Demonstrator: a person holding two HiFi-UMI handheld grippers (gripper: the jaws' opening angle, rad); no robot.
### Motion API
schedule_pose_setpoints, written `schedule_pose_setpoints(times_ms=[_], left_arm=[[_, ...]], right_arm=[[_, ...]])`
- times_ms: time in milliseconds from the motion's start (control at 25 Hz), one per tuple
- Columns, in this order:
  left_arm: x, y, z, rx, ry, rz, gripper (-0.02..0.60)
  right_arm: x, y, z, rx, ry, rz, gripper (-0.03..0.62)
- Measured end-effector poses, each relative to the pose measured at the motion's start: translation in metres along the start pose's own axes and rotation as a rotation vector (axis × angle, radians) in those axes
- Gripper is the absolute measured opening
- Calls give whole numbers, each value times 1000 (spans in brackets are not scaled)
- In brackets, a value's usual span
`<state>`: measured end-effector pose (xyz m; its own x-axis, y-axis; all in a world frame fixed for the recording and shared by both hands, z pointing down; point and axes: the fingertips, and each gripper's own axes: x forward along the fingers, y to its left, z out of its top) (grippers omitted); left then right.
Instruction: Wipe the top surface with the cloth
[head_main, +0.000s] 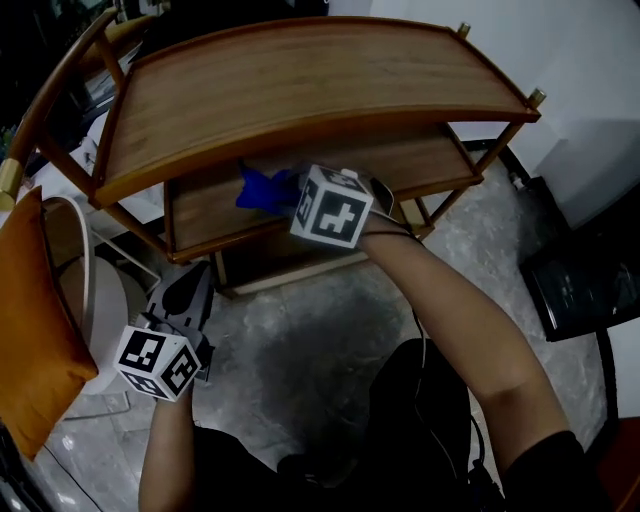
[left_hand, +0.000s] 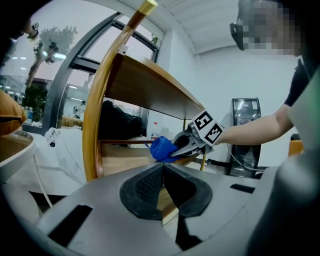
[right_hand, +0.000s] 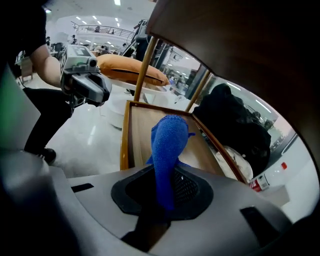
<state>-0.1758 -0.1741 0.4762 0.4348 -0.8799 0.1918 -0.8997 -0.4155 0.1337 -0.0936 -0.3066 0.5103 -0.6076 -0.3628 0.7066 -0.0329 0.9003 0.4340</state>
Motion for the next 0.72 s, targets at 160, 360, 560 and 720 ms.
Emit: schedule_pose_setpoints(times_ms=[160,360,560,720], left_arm=[[3,-7,0,-1,4,-7,12],[4,-20,-4,2,7,-45,12],[13,-33,-5,2,1,-68,12],[14,-40,-1,13,-6,-78,12]], right_arm=[[-22,-12,-38,67,39,1,75],[-48,-33,-84,116,104,-47,75],[-86,-58,-145,199,176,-119,75],[-111,-75,-179,248,188,-164,74]])
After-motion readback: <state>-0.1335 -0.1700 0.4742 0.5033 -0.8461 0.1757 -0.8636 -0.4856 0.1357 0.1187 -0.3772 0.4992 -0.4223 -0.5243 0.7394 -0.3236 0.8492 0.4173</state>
